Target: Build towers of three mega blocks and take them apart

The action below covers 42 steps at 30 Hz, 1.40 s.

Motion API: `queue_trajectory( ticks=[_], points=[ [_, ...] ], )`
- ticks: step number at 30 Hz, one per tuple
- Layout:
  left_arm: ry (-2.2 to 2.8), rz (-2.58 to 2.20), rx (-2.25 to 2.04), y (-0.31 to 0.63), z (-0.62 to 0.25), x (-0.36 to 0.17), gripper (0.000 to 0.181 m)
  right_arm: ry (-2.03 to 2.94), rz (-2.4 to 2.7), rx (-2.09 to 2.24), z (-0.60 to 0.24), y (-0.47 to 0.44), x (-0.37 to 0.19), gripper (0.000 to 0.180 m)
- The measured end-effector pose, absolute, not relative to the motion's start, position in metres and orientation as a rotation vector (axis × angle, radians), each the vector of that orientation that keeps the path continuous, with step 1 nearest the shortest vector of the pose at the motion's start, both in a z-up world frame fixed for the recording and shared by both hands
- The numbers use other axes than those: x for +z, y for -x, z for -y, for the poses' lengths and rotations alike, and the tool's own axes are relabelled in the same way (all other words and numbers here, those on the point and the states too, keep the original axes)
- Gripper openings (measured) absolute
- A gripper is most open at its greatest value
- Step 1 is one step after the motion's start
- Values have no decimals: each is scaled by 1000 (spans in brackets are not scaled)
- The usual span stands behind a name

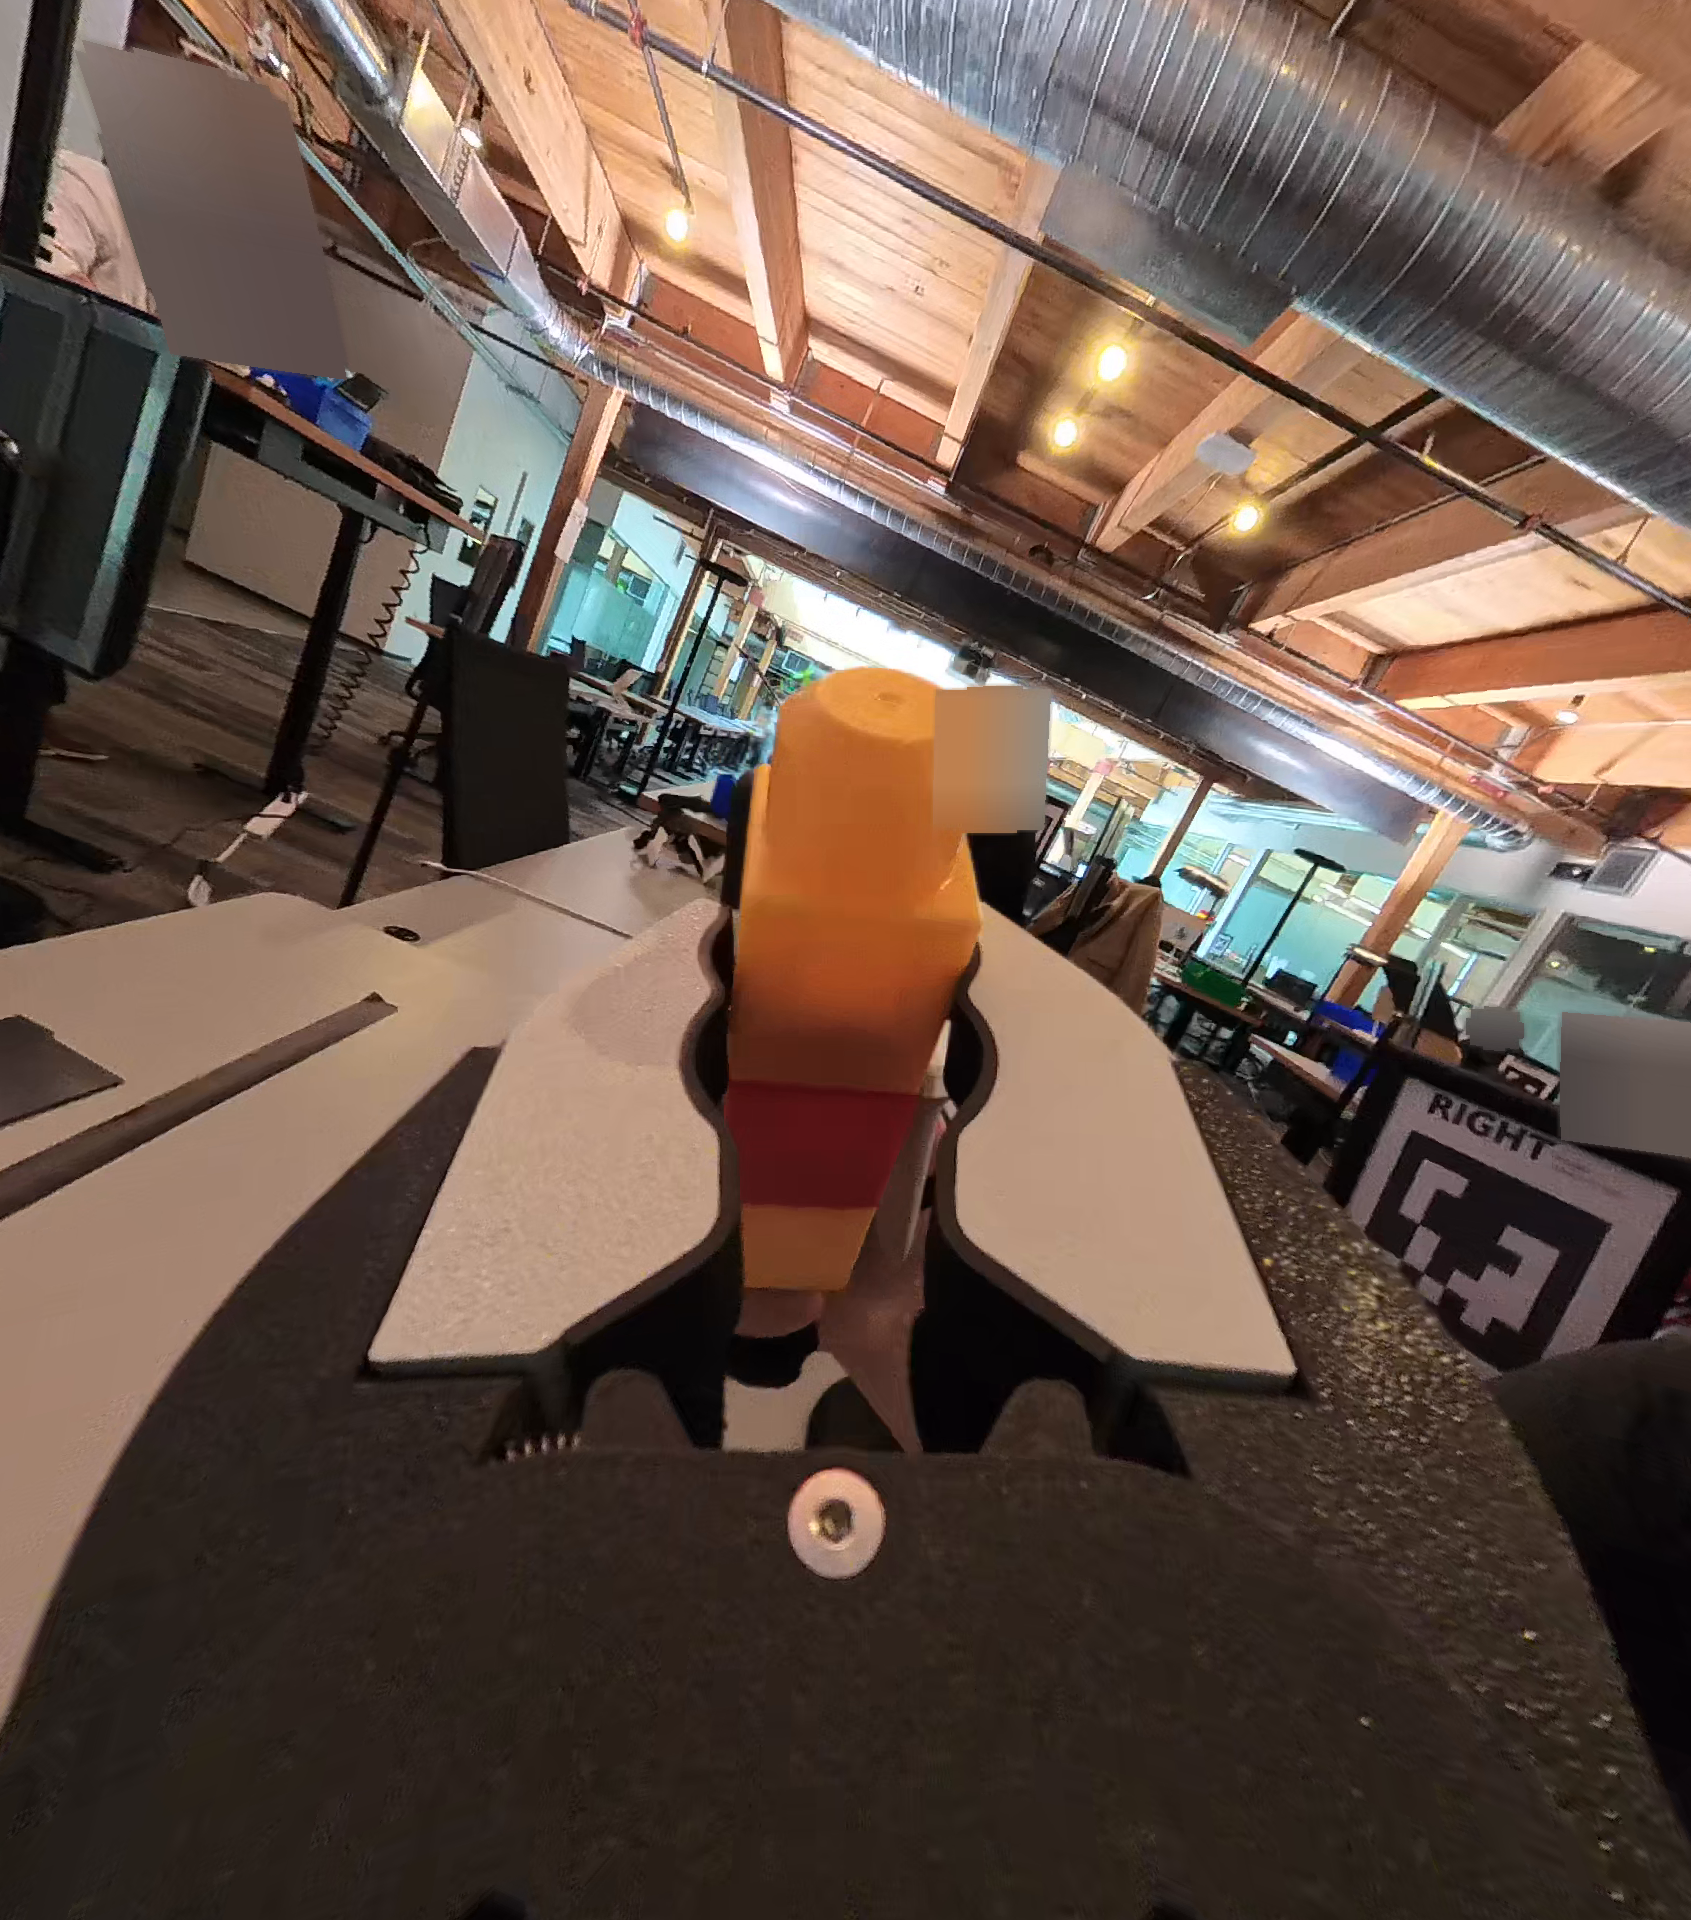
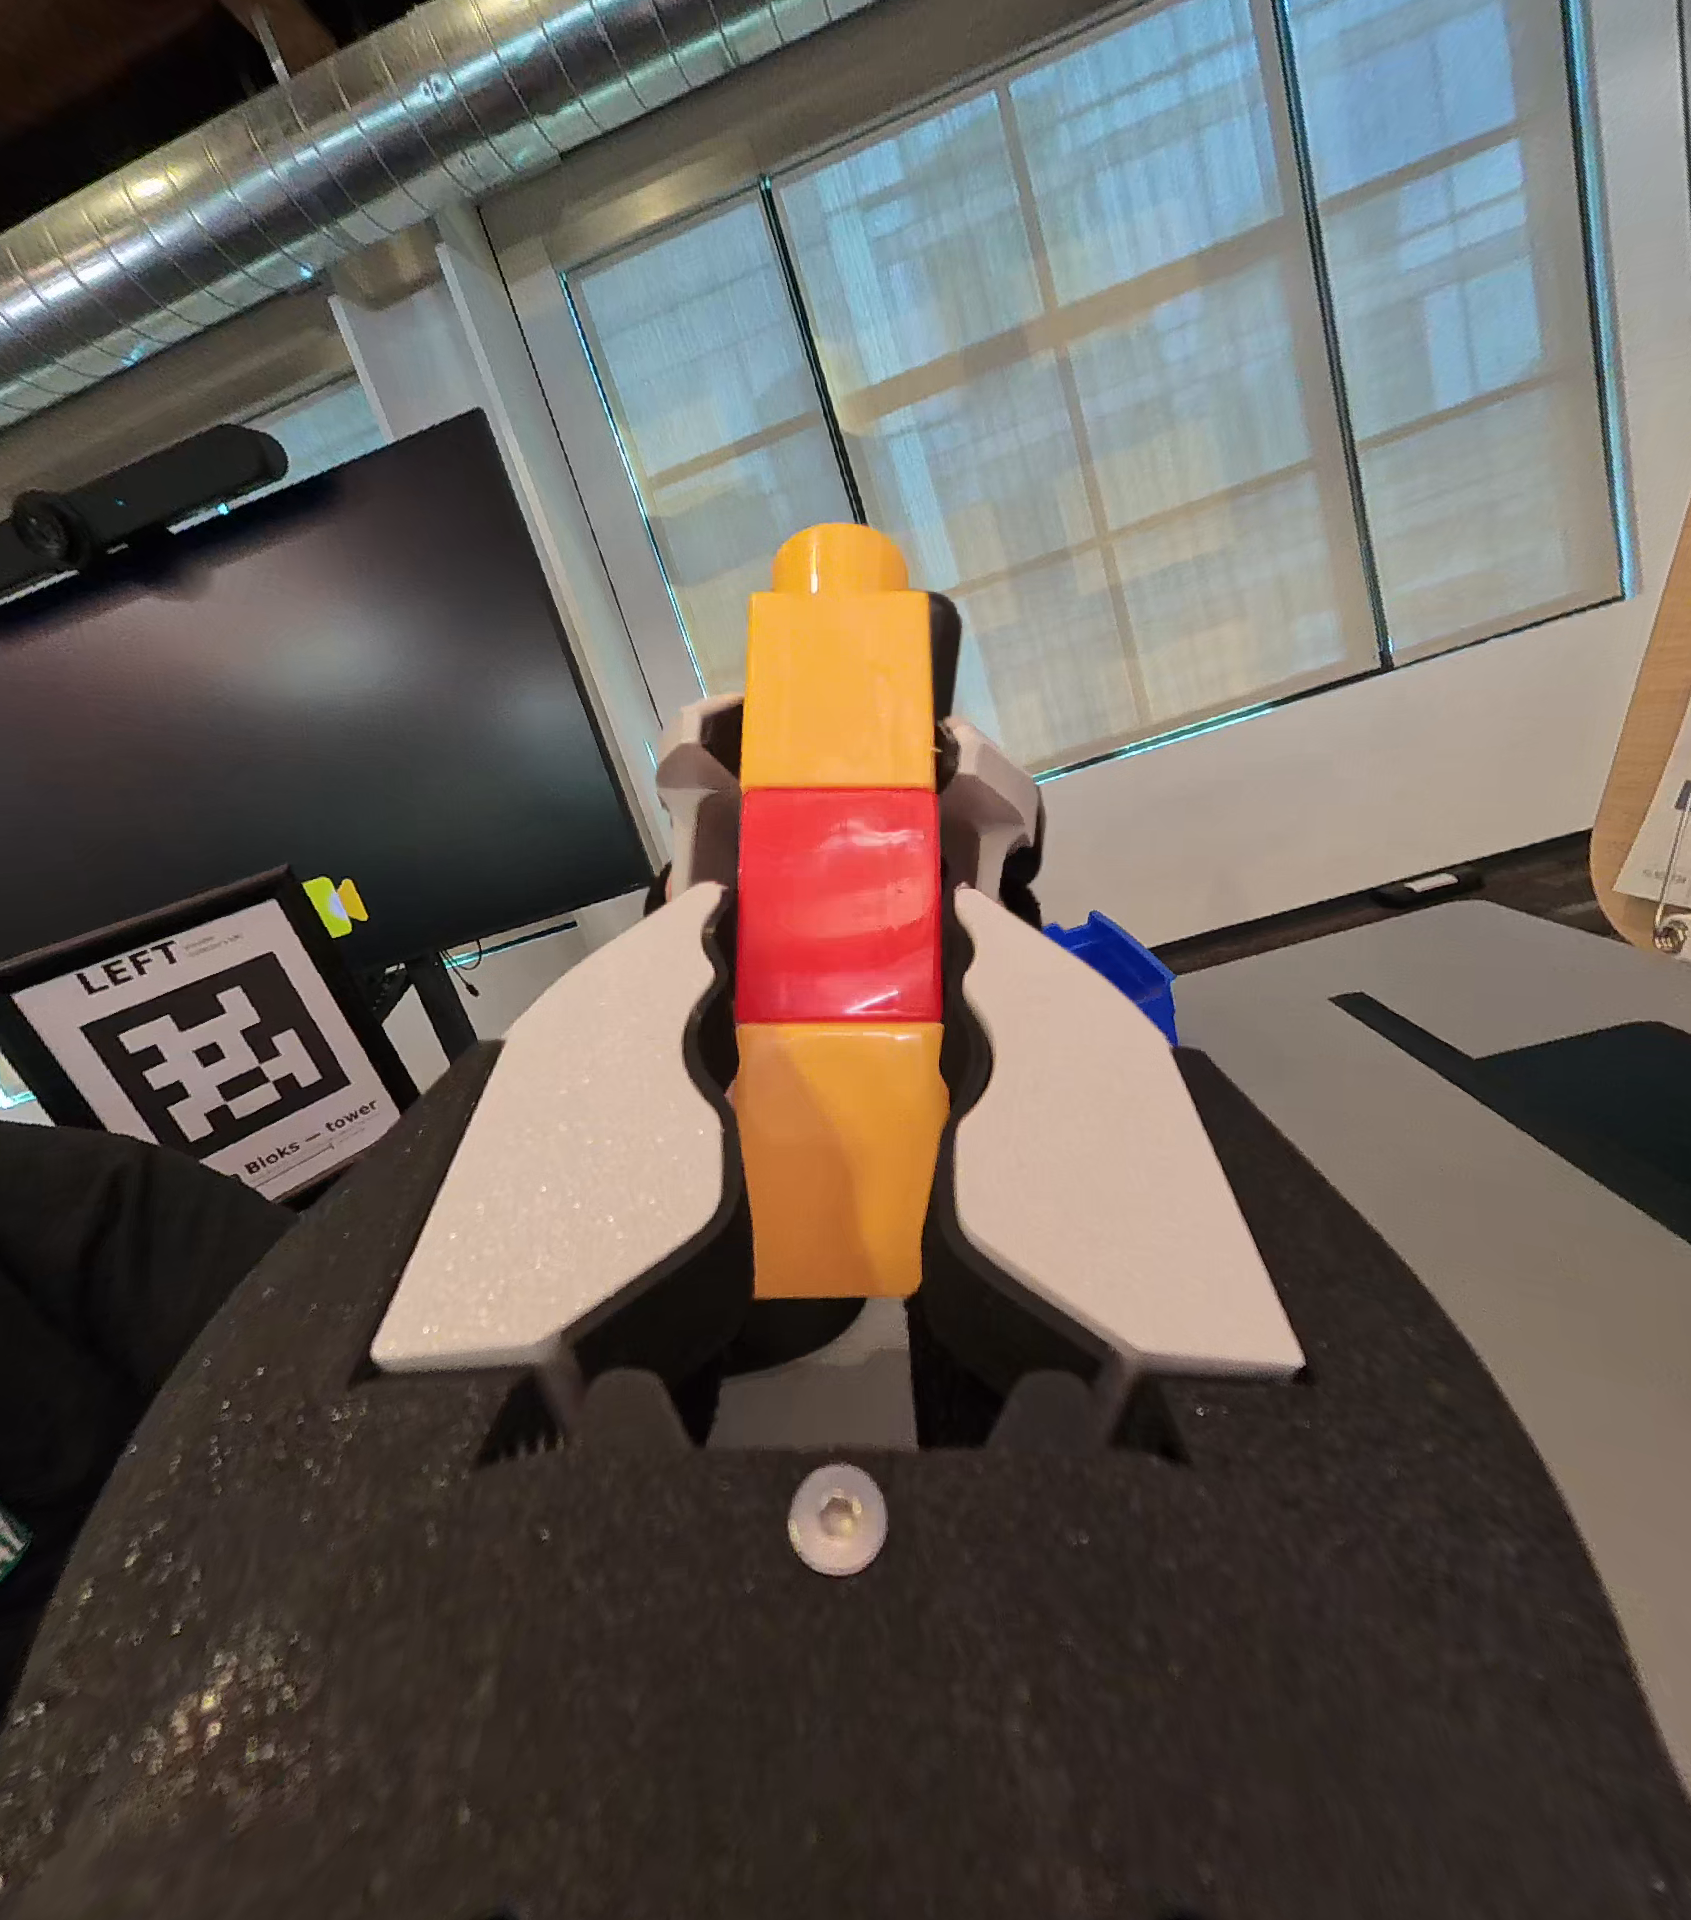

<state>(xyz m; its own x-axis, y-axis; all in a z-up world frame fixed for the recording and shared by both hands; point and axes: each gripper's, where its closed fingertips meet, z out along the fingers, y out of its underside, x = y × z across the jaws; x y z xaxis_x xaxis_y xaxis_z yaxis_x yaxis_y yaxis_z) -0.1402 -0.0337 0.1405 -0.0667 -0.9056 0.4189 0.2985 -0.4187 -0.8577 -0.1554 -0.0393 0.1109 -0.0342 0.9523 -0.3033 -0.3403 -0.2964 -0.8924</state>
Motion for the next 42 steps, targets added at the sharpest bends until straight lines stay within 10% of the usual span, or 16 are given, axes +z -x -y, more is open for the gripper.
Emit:
queue_trajectory(
  ticks=[42],
  points=[
    [1466,-1044,-1393,147,46,109,35,1462,1054,1384,54,170,73,35]
  ],
)
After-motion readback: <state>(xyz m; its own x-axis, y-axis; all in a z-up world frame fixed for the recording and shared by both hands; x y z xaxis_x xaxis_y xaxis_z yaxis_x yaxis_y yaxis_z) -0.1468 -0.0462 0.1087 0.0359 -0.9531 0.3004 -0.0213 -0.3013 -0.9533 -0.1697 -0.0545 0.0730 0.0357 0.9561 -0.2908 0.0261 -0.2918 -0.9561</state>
